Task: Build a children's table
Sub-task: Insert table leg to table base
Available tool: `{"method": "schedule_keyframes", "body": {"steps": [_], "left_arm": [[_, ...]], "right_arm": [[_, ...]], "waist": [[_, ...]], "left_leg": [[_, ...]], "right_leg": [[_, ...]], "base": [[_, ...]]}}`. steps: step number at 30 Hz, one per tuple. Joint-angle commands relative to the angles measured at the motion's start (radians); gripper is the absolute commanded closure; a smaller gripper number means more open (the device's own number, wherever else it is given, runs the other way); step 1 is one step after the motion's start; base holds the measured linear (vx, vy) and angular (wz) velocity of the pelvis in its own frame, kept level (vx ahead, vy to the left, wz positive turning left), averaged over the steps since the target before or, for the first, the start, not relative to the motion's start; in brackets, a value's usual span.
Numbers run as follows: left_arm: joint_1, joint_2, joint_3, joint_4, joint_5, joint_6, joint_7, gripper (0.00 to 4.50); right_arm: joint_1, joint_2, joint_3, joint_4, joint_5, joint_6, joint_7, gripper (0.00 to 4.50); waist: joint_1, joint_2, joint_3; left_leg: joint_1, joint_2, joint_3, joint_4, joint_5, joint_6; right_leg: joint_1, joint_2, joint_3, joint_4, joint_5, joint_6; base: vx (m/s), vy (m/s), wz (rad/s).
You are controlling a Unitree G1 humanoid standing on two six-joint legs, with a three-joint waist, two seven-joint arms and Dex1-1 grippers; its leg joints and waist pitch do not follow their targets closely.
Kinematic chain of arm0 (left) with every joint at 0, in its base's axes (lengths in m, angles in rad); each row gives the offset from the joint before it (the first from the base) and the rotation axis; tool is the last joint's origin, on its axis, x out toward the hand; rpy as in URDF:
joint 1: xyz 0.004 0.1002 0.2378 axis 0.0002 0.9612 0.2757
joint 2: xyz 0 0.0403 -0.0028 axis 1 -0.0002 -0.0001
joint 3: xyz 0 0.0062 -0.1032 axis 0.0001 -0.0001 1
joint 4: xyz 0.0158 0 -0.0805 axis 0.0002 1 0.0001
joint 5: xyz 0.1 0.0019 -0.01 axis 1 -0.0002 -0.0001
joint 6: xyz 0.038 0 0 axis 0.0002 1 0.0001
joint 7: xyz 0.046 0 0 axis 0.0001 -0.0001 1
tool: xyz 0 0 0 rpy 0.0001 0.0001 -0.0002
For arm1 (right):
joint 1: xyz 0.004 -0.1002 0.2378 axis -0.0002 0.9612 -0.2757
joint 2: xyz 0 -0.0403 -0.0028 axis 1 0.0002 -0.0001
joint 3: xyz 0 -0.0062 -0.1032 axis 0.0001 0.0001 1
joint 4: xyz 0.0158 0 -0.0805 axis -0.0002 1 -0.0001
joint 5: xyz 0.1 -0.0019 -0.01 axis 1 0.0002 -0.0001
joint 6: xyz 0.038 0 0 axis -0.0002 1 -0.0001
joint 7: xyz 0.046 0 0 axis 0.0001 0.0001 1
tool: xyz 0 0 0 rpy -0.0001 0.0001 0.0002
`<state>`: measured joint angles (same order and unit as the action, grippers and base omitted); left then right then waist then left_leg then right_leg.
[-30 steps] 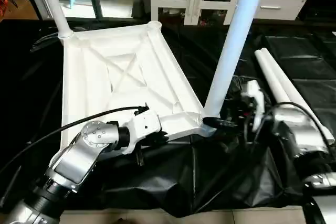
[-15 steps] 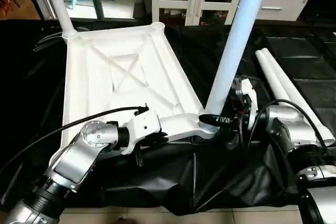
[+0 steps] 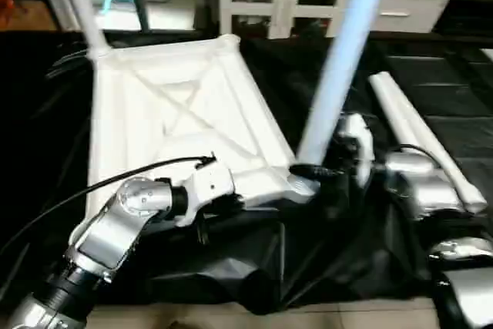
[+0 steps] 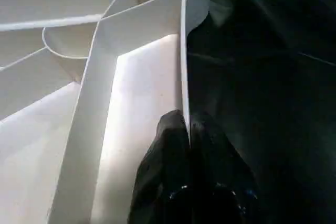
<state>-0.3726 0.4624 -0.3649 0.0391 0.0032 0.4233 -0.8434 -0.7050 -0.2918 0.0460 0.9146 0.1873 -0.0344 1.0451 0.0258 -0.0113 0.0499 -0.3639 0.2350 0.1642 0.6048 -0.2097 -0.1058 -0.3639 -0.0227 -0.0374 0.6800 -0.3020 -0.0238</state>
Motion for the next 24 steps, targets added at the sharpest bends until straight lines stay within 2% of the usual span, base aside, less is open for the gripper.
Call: {"method": "schedule_keyframes", "body": {"steps": [1, 3, 4, 5, 6, 7, 8, 9, 10, 11, 12, 14, 15, 16, 17, 18, 19, 20, 21, 23, 24], "left_arm": [[-0.017, -0.074, -0.036, 0.028, 0.021, 0.103, 0.082, 4.50], [-0.056, -0.157, 0.000, 0.082, 0.033, 0.179, 0.196, 4.50], [-0.068, -0.181, 0.011, 0.098, 0.036, 0.199, 0.230, 4.50], [-0.090, -0.223, 0.032, 0.127, 0.042, 0.234, 0.288, 4.50], [-0.113, -0.268, 0.059, 0.160, 0.041, 0.245, 0.350, 4.50], [-0.153, -0.351, 0.116, 0.213, 0.026, 0.237, 0.465, 4.50], [-0.172, -0.386, 0.127, 0.230, 0.027, 0.226, 0.502, 4.50], [-0.187, -0.411, 0.124, 0.240, 0.029, 0.215, 0.518, 4.50], [-0.192, -0.419, 0.108, 0.234, 0.037, 0.202, 0.507, 4.50], [-0.192, -0.419, 0.108, 0.234, 0.037, 0.202, 0.507, 4.50], [-0.184, -0.404, 0.076, 0.210, 0.050, 0.171, 0.459, 4.50], [-0.153, -0.355, 0.056, 0.176, 0.048, 0.127, 0.387, 4.50], [-0.146, -0.344, 0.051, 0.170, 0.050, 0.123, 0.374, 4.50], [-0.109, -0.275, 0.026, 0.147, 0.061, 0.084, 0.302, 4.50], [-0.109, -0.275, 0.026, 0.147, 0.061, 0.084, 0.302, 4.50], [-0.061, -0.189, -0.002, 0.121, 0.071, 0.014, 0.213, 4.50], [-0.042, -0.154, -0.012, 0.110, 0.072, -0.022, 0.178, 4.50], [0.008, -0.079, -0.026, 0.066, 0.051, -0.104, 0.077, 4.50], [0.008, -0.079, -0.026, 0.066, 0.051, -0.104, 0.077, 4.50], [0.030, -0.048, -0.031, 0.039, 0.033, -0.121, 0.032, 4.50], [0.067, 0.010, -0.034, -0.001, 0.009, -0.163, -0.042, 4.50]], "right_arm": [[0.035, 0.042, 0.014, 0.138, -0.097, 0.029, -0.307, 2.51], [0.036, 0.100, 0.003, 0.173, -0.108, 0.014, -0.457, 2.53], [0.035, 0.118, -0.004, 0.183, -0.106, 0.013, -0.501, 2.54], [0.033, 0.151, -0.018, 0.200, -0.100, 0.011, -0.577, 2.54], [0.030, 0.184, -0.033, 0.215, -0.095, 0.005, -0.662, 2.54], [0.028, 0.251, -0.065, 0.237, -0.078, -0.012, -0.824, 2.54], [0.028, 0.280, -0.073, 0.248, -0.073, -0.020, -0.872, 2.55], [0.029, 0.309, -0.071, 0.258, -0.073, -0.027, -0.891, 2.55], [0.025, 0.340, -0.078, 0.263, -0.055, -0.032, -0.853, 2.55], [0.025, 0.340, -0.078, 0.263, -0.055, -0.032, -0.853, 2.56], [0.016, 0.371, -0.076, 0.257, -0.040, -0.052, -0.771, 2.56], [0.011, 0.360, -0.090, 0.232, -0.010, -0.087, -0.657, 2.56], [0.010, 0.354, -0.092, 0.228, -0.009, -0.090, -0.648, 2.21], [0.004, 0.313, -0.098, 0.207, -0.011, -0.121, -0.586, 2.00], [0.004, 0.313, -0.098, 0.207, -0.011, -0.121, -0.586, 1.86], [0.001, 0.251, -0.094, 0.175, -0.016, -0.146, -0.496, 1.86], [0.000, 0.225, -0.091, 0.161, -0.015, -0.152, -0.451, 1.83], [0.002, 0.167, -0.089, 0.117, 0.007, -0.139, -0.321, 1.68], [0.002, 0.167, -0.089, 0.117, 0.007, -0.139, -0.321, 1.53], [0.004, 0.140, -0.086, 0.100, 0.014, -0.126, -0.259, 1.45], [0.005, 0.075, -0.067, 0.070, 0.011, -0.099, -0.142, 1.45]], "waist": [[0.002, 0.005, -0.050], [0.002, 0.005, -0.047], [0.005, 0.006, -0.036], [0.005, 0.007, -0.036], [0.006, 0.007, -0.038], [0.007, 0.007, -0.039], [0.007, 0.006, -0.043], [0.010, 0.006, -0.049], [0.009, 0.000, -0.049], [0.009, 0.000, -0.049], [0.011, -0.002, -0.049], [0.011, 0.002, -0.056], [0.010, 0.002, -0.060], [0.008, 0.006, -0.061], [0.004, 0.005, -0.062], [0.001, 0.008, -0.063], [-0.007, 0.006, -0.061], [-0.007, 0.010, -0.061], [-0.011, 0.007, -0.061], [-0.010, 0.014, -0.059], [-0.008, 0.019, -0.063]], "left_leg": [[0.006, -0.001, 0.007, -0.054, -0.008, 0.044], [0.010, -0.001, 0.010, -0.057, -0.035, 0.024], [0.023, 0.002, 0.010, -0.065, -0.112, -0.008], [0.026, 0.001, 0.010, -0.066, -0.134, -0.015], [0.027, 0.002, 0.008, -0.068, -0.142, -0.024], [0.029, 0.000, 0.008, -0.068, -0.141, -0.035], [0.031, -0.001, 0.007, -0.068, -0.130, -0.043], [0.030, -0.001, 0.004, -0.068, -0.126, -0.039], [0.023, -0.004, 0.004, -0.069, -0.120, -0.025], [0.023, -0.004, 0.004, -0.069, -0.120, -0.025], [0.020, -0.005, 0.003, -0.069, -0.110, -0.013], [0.013, -0.002, 0.000, -0.067, -0.085, 0.007], [0.007, -0.002, -0.001, -0.064, -0.040, 0.016], [0.003, -0.003, -0.004, -0.064, -0.010, 0.024], [0.001, -0.002, -0.005, -0.064, -0.012, 0.031], [0.002, -0.001, -0.007, -0.063, -0.023, 0.043], [0.001, -0.003, -0.004, -0.063, -0.023, 0.056], [0.004, -0.001, -0.003, -0.062, -0.024, 0.059], [-0.002, 0.001, -0.006, -0.062, -0.027, 0.070], [0.006, 0.005, -0.002, -0.061, -0.033, 0.076], [0.012, 0.008, -0.003, -0.060, 0.004, 0.076]], "right_leg": [[0.055, -0.087, 0.050, -0.084, 0.308, -0.253], [0.051, -0.086, 0.051, -0.089, 0.248, -0.250], [0.043, -0.090, 0.051, -0.107, 0.090, -0.244], [0.041, -0.092, 0.052, -0.110, 0.039, -0.241], [0.046, -0.094, 0.053, -0.113, 0.005, -0.234], [0.043, -0.092, 0.054, -0.115, -0.013, -0.224], [0.045, -0.089, 0.057, -0.111, 0.023, -0.214], [0.047, -0.087, 0.054, -0.107, 0.063, -0.203], [0.049, -0.086, 0.054, -0.105, 0.104, -0.192], [0.049, -0.086, 0.054, -0.105, 0.104, -0.192], [0.050, -0.086, 0.053, -0.104, 0.135, -0.180], [0.053, -0.087, 0.052, -0.099, 0.195, -0.172], [0.057, -0.085, 0.051, -0.090, 0.286, -0.175], [0.059, -0.084, 0.048, -0.083, 0.366, -0.178], [0.061, -0.084, 0.046, -0.082, 0.392, -0.180], [0.062, -0.086, 0.044, -0.083, 0.420, -0.191], [0.062, -0.083, 0.046, -0.082, 0.442, -0.205], [0.060, -0.083, 0.045, -0.082, 0.445, -0.210], [0.067, -0.084, 0.045, -0.080, 0.446, -0.215], [0.057, -0.083, 0.045, -0.082, 0.442, -0.226], [0.057, -0.080, 0.041, -0.077, 0.461, -0.244]], "base": [[0.000, 0.000, 0.00], [0.000, 0.000, 0.00], [0.000, 0.000, 0.00], [0.000, 0.000, 0.00], [0.000, 0.000, 0.00], [0.000, 0.000, 0.00], [0.000, 0.000, 0.00], [0.000, 0.000, 0.00], [0.000, 0.000, 0.00], [0.000, 0.000, 0.00], [0.000, 0.000, 0.00], [0.000, 0.000, 0.00], [0.000, 0.000, 0.00], [0.000, 0.000, 0.00], [0.000, 0.000, 0.00], [0.000, 0.000, 0.00], [0.000, 0.000, 0.00], [0.000, 0.000, 0.00], [0.000, 0.000, 0.00], [0.000, 0.000, 0.00], [0.000, 0.000, 0.00]]}}
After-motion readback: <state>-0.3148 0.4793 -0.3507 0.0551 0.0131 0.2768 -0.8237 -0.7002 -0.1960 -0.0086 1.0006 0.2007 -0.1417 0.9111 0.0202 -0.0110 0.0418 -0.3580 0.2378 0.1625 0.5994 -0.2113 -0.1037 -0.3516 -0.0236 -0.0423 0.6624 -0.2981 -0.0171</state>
